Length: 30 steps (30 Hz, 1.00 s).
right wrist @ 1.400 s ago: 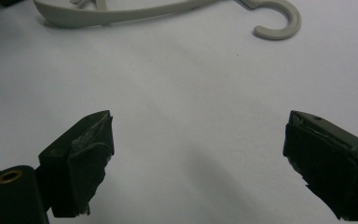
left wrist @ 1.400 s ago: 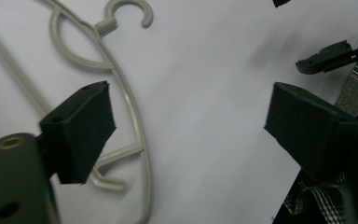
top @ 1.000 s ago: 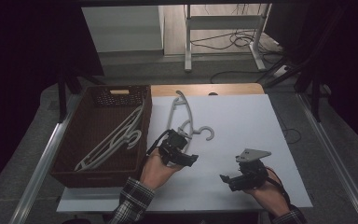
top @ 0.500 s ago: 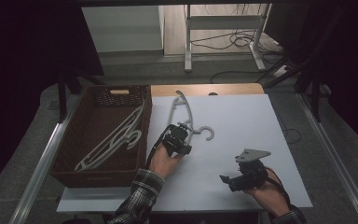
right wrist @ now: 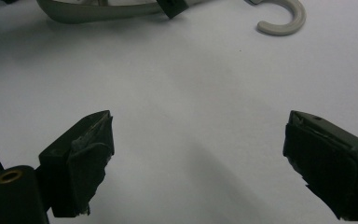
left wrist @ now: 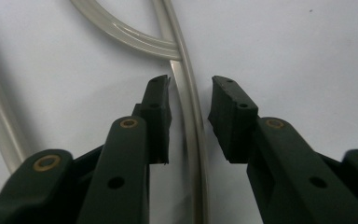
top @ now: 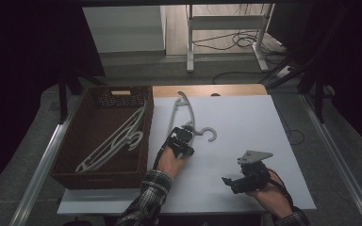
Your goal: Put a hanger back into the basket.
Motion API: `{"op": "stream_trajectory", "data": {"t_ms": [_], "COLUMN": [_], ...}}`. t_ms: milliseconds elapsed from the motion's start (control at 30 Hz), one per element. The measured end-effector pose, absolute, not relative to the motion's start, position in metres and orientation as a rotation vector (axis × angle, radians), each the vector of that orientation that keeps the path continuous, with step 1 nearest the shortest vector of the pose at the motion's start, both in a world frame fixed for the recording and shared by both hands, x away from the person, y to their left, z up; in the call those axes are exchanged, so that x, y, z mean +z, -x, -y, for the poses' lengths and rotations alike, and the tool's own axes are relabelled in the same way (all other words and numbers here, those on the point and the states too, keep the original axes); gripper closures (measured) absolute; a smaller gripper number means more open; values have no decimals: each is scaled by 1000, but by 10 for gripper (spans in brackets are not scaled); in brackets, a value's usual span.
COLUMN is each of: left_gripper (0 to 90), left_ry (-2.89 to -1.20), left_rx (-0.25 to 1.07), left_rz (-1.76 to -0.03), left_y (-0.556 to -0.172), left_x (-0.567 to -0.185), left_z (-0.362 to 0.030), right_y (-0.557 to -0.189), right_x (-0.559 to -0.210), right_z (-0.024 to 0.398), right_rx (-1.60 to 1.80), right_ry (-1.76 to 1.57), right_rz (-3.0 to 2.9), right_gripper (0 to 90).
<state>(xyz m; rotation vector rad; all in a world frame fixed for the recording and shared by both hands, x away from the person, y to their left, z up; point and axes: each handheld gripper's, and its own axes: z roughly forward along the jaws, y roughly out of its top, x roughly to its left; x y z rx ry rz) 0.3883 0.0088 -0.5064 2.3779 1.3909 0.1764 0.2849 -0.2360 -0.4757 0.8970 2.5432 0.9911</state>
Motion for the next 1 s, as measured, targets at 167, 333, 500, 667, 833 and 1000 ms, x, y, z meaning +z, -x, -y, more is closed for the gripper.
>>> {"op": "stream_trajectory", "data": {"t_ms": [167, 333, 500, 667, 833, 1000], "left_gripper": [771, 801, 819, 822, 823, 824], "left_ry": [-2390, -2411, -2438, -2438, -2415, -2403], "left_rx": [184, 189, 187, 169, 162, 162], "left_rz": [-1413, -1416, -1367, -1325, -1251, -1172], "left_y": [-388, -387, -385, -385, -383, -381], "left_x": [-505, -504, -504, -501, -488, -470], "left_z": [-6, -10, -12, -14, -16, -16], "right_y": [-285, -285, -285, -285, -285, -285], "right_x": [-476, -476, -476, -476, -477, -477], "right_z": [236, 236, 235, 236, 235, 235], "right_rx": [991, 990, 986, 986, 986, 983], "right_ry": [-896, -896, -894, -894, -895, -895], "right_rz": [-2547, -2547, -2551, -2550, -2553, -2553], "right_gripper": [91, 92, 92, 92, 92, 93]}}
